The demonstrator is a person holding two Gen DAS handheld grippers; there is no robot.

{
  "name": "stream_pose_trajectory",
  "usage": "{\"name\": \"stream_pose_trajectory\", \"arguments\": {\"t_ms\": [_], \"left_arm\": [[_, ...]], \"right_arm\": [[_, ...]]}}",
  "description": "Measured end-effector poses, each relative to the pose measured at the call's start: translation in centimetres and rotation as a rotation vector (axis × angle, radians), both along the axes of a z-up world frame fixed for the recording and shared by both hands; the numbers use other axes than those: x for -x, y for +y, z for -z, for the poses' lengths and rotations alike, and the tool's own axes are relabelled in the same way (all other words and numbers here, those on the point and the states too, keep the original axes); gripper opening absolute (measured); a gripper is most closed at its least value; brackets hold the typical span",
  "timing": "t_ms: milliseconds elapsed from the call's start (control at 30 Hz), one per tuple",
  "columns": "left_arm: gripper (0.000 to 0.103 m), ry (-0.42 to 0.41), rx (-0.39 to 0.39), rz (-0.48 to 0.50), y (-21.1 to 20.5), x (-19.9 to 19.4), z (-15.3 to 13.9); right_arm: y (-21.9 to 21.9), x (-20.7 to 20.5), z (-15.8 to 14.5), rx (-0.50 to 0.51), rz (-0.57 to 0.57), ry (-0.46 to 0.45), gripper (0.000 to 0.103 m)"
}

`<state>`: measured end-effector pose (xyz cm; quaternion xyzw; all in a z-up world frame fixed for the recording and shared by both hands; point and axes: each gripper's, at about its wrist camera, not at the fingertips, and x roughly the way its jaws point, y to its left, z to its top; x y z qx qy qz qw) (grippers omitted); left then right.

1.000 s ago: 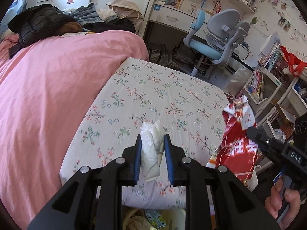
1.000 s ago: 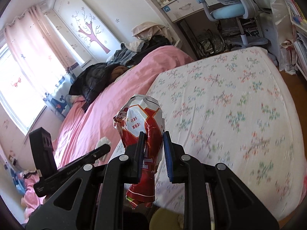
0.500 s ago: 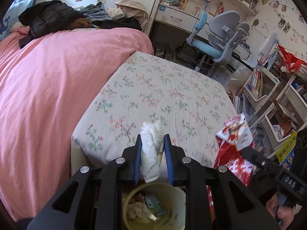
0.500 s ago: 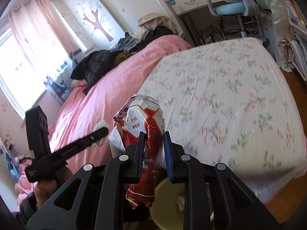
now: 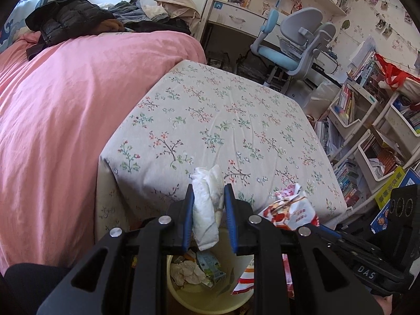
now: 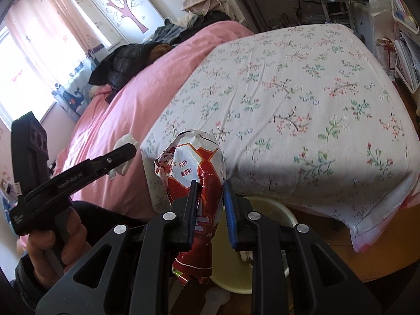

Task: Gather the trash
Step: 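Carry wrapper and tissue over the yellow bin and open both tools to drop them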

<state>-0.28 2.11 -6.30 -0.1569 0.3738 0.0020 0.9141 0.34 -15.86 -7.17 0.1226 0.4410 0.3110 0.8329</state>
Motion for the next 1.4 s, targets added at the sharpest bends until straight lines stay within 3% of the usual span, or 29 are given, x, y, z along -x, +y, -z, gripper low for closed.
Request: {"name": "stream_pose_trajectory", "arguments": {"t_ms": [1033,1400], "left_arm": [[0.023,0.071,-0.040,0.040,-2.0,0.7,1.8],[0.024,0.142,-0.044,0.052,-2.2,0.4,3.0]], "right_arm": [[1.7,0.3,2.8,0.093,-0.034,0.064,0.019],[2.0,-0.2,4.0,0.122,-0.027,0.114,0.021]]}}
